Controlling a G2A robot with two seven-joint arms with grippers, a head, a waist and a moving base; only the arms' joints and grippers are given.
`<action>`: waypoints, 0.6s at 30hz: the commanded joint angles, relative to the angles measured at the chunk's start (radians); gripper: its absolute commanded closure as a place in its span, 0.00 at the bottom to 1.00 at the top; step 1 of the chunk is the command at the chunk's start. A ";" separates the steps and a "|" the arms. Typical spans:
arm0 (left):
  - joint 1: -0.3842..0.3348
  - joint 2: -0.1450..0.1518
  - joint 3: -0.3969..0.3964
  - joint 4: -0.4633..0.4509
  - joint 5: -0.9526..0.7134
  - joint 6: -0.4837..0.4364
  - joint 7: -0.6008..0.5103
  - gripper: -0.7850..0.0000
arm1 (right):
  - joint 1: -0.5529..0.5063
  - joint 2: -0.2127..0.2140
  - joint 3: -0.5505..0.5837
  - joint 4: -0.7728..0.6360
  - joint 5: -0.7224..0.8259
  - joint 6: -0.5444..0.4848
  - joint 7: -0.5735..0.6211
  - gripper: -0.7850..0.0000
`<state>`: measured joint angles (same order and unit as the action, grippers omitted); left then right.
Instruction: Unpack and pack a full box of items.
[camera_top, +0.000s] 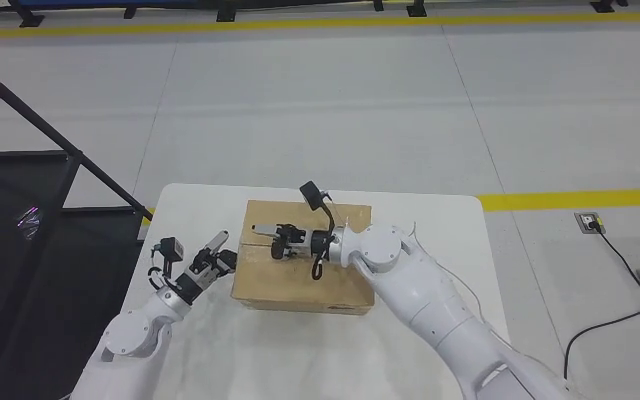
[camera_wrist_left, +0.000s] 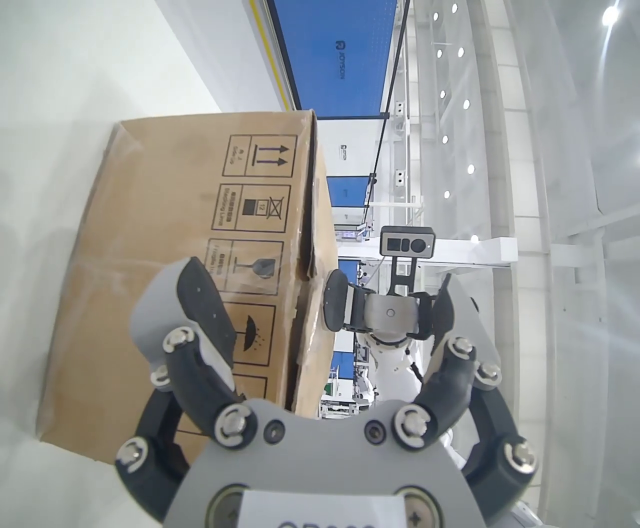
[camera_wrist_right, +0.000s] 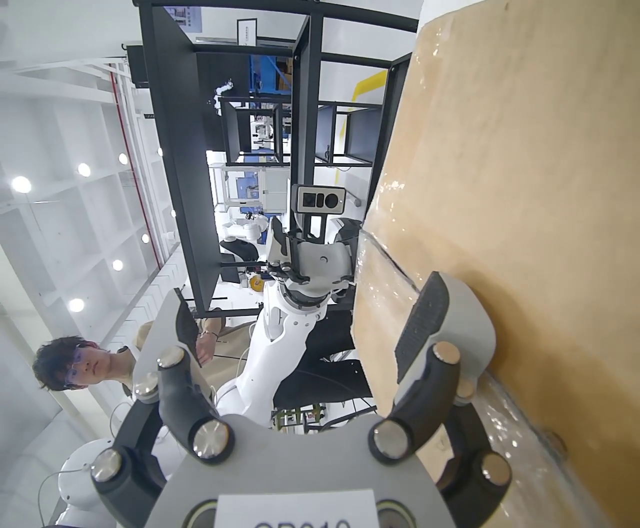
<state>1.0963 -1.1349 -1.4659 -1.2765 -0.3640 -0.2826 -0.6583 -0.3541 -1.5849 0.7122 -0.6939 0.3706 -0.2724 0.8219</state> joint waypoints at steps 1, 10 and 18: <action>0.000 -0.001 0.005 0.000 0.001 -0.002 0.003 0.00 | 0.006 -0.009 -0.006 0.011 0.009 -0.003 0.031 0.00; 0.003 0.001 -0.001 -0.007 -0.001 -0.004 0.005 0.00 | 0.027 -0.035 -0.017 0.068 -0.006 -0.033 0.075 0.00; 0.001 0.004 -0.017 -0.012 -0.011 0.000 0.002 0.00 | 0.027 -0.013 0.020 0.077 -0.059 -0.030 0.103 0.00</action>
<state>1.0979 -1.1317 -1.4811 -1.2879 -0.3739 -0.2834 -0.6562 -0.3230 -1.6043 0.7222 -0.6127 0.3153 -0.2982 0.9170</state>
